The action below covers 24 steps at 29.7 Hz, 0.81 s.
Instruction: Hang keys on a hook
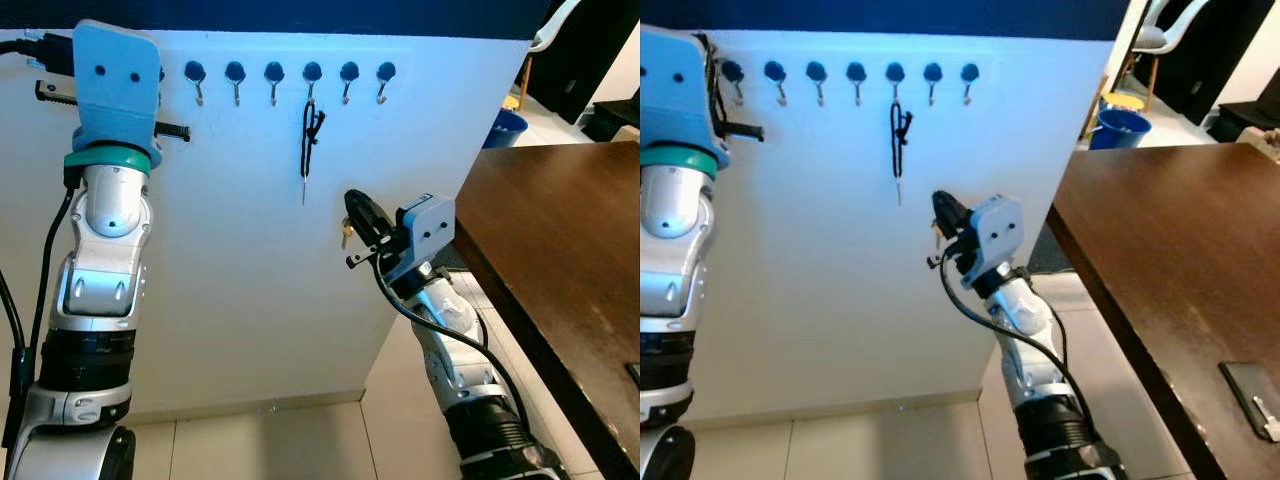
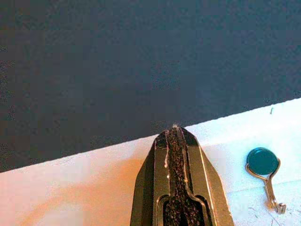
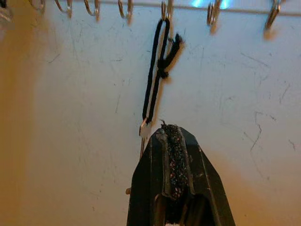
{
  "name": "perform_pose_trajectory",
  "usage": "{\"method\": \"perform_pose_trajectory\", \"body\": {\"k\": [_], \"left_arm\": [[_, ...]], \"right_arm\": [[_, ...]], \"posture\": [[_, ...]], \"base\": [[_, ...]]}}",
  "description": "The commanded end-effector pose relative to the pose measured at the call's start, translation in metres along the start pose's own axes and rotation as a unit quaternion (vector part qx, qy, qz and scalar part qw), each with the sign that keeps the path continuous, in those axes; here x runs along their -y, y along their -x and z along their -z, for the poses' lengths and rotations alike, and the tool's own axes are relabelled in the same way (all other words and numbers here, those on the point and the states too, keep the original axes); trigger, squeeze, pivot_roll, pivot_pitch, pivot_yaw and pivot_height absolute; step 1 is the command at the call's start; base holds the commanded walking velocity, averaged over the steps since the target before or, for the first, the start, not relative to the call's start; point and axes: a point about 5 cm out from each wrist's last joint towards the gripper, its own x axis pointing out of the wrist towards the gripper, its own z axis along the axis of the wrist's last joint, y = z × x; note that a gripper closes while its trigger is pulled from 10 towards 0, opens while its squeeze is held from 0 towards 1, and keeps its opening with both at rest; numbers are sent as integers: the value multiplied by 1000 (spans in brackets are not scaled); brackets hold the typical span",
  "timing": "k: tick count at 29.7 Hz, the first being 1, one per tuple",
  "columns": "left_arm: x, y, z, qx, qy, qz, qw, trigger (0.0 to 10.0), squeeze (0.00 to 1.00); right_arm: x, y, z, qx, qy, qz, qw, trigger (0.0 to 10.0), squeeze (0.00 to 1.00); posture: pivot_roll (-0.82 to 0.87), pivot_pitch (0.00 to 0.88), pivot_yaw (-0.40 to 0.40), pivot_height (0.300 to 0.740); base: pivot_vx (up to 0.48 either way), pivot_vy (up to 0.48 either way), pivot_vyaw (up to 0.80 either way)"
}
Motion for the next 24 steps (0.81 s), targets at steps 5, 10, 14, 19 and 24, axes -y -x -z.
{"method": "perform_pose_trajectory", "body": {"k": [5, 10, 14, 19, 24], "left_arm": [[3, 5, -1, 7, 3, 8, 1000, 10000, 0], [6, 6, 1, 4, 5, 12, 1000, 10000, 0], [12, 6, 2, 1, 9, 20, 1000, 10000, 0], [14, 6, 3, 0, 10, 22, 1000, 10000, 0], [18, 4, 9, -14, 8, 27, 1000, 10000, 0]], "right_arm": [[0, 0, 1, 3, 2, -2, 1000, 10000, 0], [-3, 0, 3, 1, -1, -5, 1000, 10000, 0], [-4, -1, 4, 2, -1, -4, 1000, 10000, 0], [-4, -1, 4, 1, 0, -3, 1000, 10000, 0], [-5, 1, 7, -4, -2, -2, 1000, 10000, 0]], "posture": [[93, 26, 44, 740], [90, 0, 49, 740], [92, 0, 59, 740], [94, 0, 64, 740], [96, 9, 78, 740]], "base": [[0, 0, 0], [0, 0, 0], [0, 0, 0], [0, 0, 0], [0, 0, 0]]}}
